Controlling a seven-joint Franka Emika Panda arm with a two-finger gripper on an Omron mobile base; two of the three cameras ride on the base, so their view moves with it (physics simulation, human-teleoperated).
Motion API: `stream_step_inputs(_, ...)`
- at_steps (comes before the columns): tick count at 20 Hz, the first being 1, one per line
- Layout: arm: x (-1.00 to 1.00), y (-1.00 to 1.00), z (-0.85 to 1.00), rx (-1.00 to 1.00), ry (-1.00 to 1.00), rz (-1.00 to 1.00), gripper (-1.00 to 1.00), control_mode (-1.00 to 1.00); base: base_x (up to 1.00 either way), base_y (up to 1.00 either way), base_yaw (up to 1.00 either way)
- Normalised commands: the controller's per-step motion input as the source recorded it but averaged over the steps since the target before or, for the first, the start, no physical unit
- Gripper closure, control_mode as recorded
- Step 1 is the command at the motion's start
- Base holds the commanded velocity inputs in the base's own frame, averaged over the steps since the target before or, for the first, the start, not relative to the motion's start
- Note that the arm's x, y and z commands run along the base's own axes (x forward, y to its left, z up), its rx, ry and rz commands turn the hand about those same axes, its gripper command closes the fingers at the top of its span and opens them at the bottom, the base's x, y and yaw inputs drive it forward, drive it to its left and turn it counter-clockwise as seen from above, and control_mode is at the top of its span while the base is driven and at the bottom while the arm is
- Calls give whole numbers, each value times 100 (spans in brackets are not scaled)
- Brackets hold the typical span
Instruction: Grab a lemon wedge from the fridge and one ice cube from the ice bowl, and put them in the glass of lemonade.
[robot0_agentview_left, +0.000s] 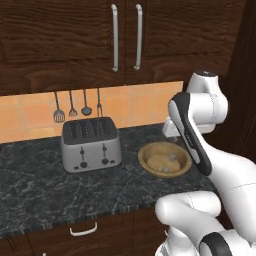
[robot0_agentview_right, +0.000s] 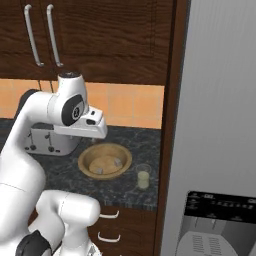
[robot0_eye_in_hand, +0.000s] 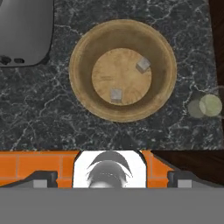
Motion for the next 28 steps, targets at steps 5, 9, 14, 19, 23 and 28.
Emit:
stream_step_inputs(5, 20, -8, -47, 0, 4, 0, -100, -100, 0, 0, 0)
stream_step_inputs(9, 32, 0, -27, 0, 0, 2, -100, -100, 0, 0, 0)
stream_step_inputs(14, 73, -3, -3, -1, 1, 11, -100, -100, 0, 0, 0)
stream_step_inputs(19, 40, 0, -77, 0, 0, 0, -100, -100, 0, 0, 0)
stream_step_inputs(23, 30, 0, -99, 0, 0, 1, -100, -100, 0, 0, 0)
stream_step_inputs(28, -4, 0, -59, -5, 14, 1, -100, -100, 0, 0, 0)
